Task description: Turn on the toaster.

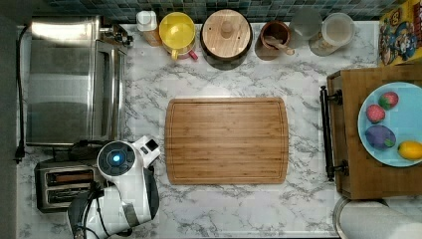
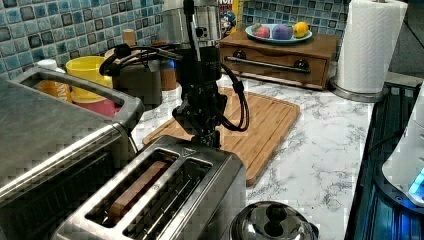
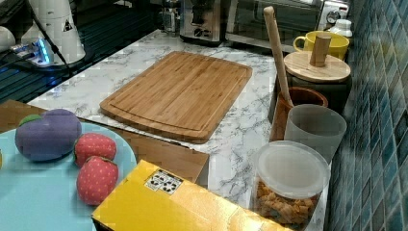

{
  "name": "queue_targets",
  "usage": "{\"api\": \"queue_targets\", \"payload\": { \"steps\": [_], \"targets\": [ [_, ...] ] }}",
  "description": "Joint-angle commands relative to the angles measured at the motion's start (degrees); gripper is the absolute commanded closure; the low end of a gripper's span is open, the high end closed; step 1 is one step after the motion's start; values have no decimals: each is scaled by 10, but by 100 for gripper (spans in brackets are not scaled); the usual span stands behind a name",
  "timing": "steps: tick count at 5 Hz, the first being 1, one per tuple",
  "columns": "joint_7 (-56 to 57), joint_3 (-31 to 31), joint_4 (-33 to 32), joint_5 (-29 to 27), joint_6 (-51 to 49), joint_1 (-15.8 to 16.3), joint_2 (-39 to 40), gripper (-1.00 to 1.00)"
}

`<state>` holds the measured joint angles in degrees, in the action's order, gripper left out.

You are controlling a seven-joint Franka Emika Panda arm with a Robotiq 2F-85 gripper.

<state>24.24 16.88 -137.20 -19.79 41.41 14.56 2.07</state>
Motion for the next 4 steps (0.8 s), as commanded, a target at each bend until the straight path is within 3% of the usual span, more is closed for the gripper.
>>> {"api": "queue_targets", "payload": {
  "steps": [1, 4],
  "targets": [
    [-14, -19, -136, 9, 54, -15, 68, 100],
    [-14, -19, -136, 9, 54, -16, 68, 100]
  ]
}}
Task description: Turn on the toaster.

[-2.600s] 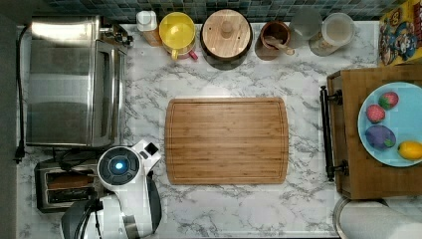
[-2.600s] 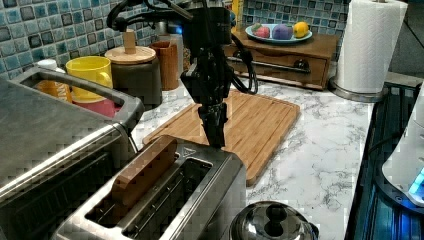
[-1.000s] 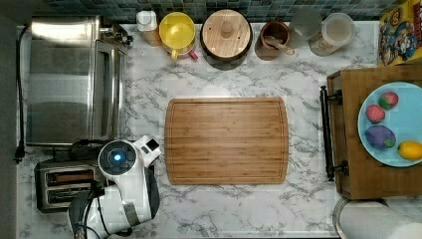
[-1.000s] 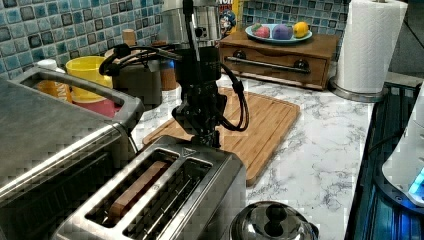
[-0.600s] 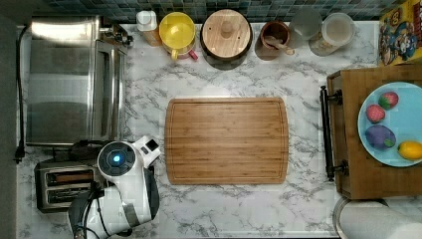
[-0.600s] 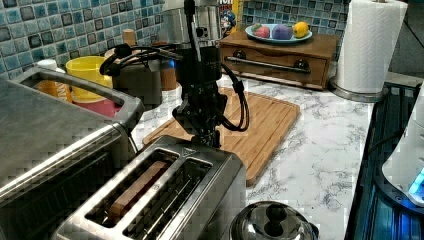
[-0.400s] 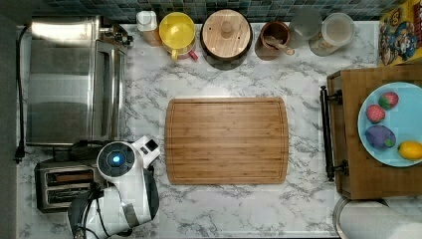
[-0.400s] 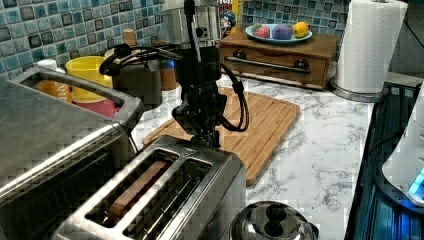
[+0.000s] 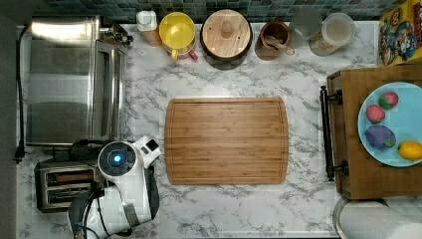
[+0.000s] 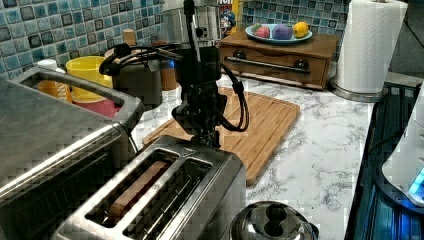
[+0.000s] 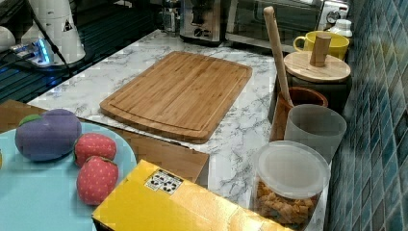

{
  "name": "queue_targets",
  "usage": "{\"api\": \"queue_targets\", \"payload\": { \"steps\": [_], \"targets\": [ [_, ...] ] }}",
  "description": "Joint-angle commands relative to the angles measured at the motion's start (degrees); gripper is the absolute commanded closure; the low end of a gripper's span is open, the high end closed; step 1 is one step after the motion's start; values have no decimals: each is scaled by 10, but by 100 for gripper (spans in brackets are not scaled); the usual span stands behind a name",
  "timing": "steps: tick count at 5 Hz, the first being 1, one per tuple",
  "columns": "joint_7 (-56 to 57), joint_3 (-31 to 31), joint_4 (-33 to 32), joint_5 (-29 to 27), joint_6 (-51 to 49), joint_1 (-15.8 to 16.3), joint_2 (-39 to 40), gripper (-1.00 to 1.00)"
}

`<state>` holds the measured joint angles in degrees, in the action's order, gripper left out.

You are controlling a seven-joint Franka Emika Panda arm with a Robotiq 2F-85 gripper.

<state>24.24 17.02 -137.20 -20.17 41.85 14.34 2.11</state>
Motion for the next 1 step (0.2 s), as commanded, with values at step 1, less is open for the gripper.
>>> {"api": "queue_targets", "payload": {
  "steps": [1],
  "targets": [
    [-14, -20, -136, 13, 50, -14, 68, 100]
  ]
}}
